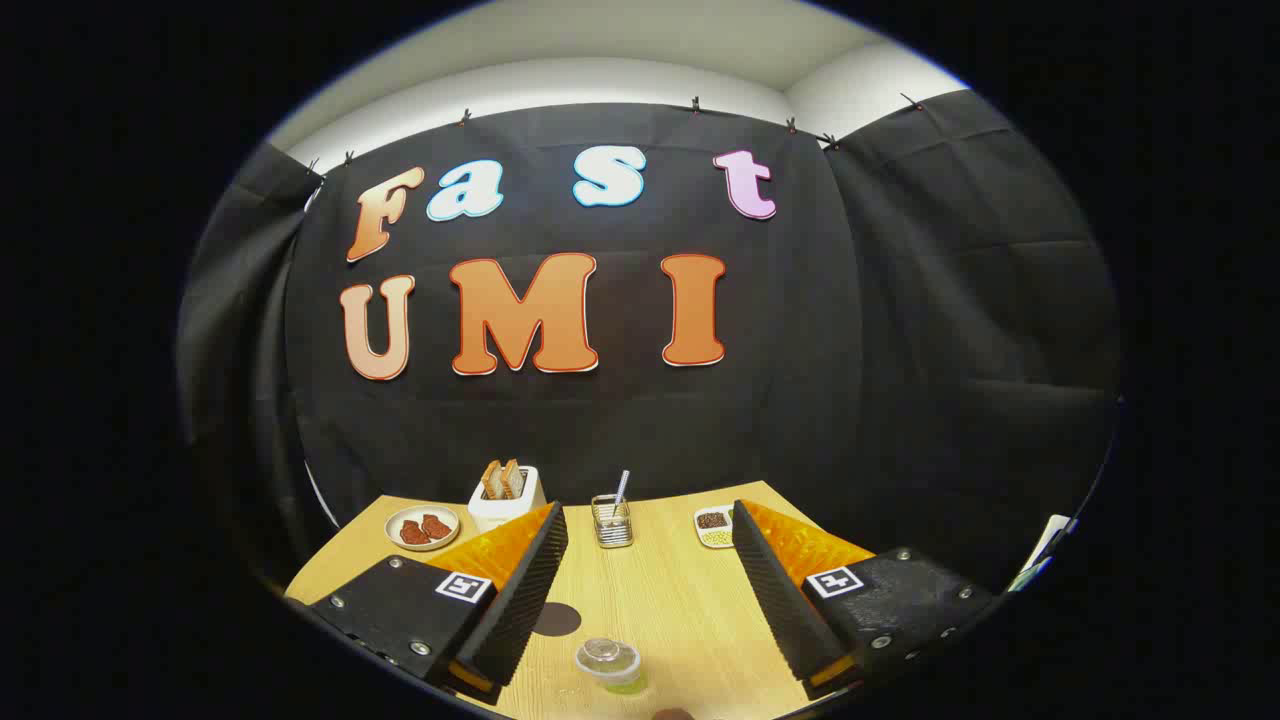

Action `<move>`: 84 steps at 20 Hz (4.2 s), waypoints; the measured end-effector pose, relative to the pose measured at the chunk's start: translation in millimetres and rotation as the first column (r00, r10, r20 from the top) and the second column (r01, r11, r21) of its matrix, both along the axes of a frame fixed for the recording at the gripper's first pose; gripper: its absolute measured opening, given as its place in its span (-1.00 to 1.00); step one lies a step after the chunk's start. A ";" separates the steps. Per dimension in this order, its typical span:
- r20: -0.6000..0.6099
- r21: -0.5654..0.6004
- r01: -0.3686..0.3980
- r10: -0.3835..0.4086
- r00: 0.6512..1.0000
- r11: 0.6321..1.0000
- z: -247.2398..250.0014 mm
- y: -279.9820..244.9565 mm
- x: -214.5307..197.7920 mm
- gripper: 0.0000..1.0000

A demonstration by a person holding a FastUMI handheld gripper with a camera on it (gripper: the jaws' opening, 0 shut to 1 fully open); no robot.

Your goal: Take the bottle from table, then pour the juice into the cup, finally place the bottle on the coaster

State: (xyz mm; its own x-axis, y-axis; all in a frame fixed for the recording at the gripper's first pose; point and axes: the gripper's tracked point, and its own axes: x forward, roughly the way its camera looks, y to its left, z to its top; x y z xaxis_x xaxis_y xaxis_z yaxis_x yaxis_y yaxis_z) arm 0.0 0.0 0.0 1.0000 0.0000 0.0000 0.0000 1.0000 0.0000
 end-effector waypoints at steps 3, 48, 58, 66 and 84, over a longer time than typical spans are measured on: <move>-0.004 0.007 0.009 -0.009 1.000 1.000 -0.3 -6.0 -3.4 0.97; -0.270 -0.007 -0.088 0.083 0.959 0.996 -216.9 29.5 -19.9 0.98; -0.368 0.008 -0.090 0.086 0.926 0.996 -276.8 34.0 11.0 0.98; -0.400 0.060 -0.070 0.088 0.912 0.996 -293.2 42.3 34.8 0.60; -0.409 -0.112 -0.088 0.035 0.912 0.990 -215.7 50.4 20.2 0.15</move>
State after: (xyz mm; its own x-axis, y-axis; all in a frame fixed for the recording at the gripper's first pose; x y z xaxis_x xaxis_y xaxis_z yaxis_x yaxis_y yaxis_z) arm 20.2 50.4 -215.7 0.9120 0.0346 -0.4088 -0.0878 0.9898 -0.1121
